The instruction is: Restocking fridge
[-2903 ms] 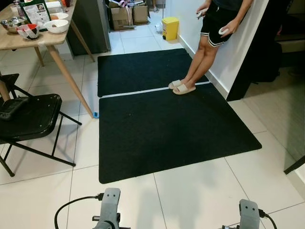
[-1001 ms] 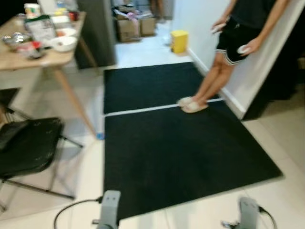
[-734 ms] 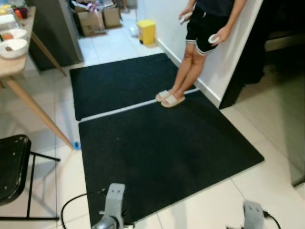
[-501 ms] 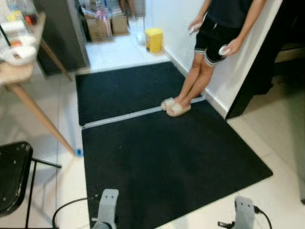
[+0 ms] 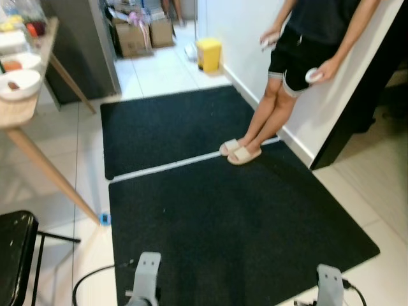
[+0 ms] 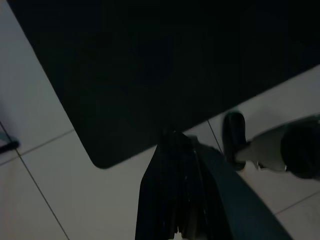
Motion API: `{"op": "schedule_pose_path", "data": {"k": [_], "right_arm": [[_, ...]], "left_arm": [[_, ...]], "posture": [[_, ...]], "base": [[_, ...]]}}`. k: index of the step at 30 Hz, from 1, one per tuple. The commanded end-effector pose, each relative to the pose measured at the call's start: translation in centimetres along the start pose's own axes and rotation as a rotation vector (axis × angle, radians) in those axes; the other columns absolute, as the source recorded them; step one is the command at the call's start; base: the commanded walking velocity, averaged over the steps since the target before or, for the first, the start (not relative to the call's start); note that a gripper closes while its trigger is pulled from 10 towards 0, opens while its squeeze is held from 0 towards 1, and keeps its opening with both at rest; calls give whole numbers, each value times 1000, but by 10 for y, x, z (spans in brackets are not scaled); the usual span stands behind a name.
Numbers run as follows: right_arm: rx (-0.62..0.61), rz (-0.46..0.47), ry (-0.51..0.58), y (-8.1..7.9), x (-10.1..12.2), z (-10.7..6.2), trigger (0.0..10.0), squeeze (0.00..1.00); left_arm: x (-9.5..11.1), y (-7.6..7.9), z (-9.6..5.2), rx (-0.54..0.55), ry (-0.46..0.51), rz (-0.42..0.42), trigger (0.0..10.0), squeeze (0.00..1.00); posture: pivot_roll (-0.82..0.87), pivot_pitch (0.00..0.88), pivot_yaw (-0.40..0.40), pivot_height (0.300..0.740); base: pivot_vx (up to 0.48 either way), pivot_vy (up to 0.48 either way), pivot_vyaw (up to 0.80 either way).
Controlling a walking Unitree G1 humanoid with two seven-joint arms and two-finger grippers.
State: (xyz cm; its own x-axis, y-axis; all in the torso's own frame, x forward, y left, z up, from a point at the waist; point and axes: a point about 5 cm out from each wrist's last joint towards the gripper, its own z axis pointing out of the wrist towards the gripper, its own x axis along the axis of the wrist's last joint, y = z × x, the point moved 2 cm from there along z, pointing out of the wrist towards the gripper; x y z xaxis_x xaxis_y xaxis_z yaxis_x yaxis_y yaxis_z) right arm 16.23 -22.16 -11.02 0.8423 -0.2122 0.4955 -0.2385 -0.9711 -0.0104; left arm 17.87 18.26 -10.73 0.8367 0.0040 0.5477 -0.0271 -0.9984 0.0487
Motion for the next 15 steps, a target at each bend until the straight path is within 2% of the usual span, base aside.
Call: {"op": "schedule_pose_path", "data": {"k": [1,15], "right_arm": [[-12,-2,2,4,2,0,10000,0],[-11,-2,2,4,2,0,10000,0]], "left_arm": [[-3,2,0,-10,-14,8,10000,0],[-2,3,0,-13,-13,10,10000,0]], "posture": [[11,9,-23,740],[10,10,-22,740]], "base": [[371,0,0],[373,0,0]]}}
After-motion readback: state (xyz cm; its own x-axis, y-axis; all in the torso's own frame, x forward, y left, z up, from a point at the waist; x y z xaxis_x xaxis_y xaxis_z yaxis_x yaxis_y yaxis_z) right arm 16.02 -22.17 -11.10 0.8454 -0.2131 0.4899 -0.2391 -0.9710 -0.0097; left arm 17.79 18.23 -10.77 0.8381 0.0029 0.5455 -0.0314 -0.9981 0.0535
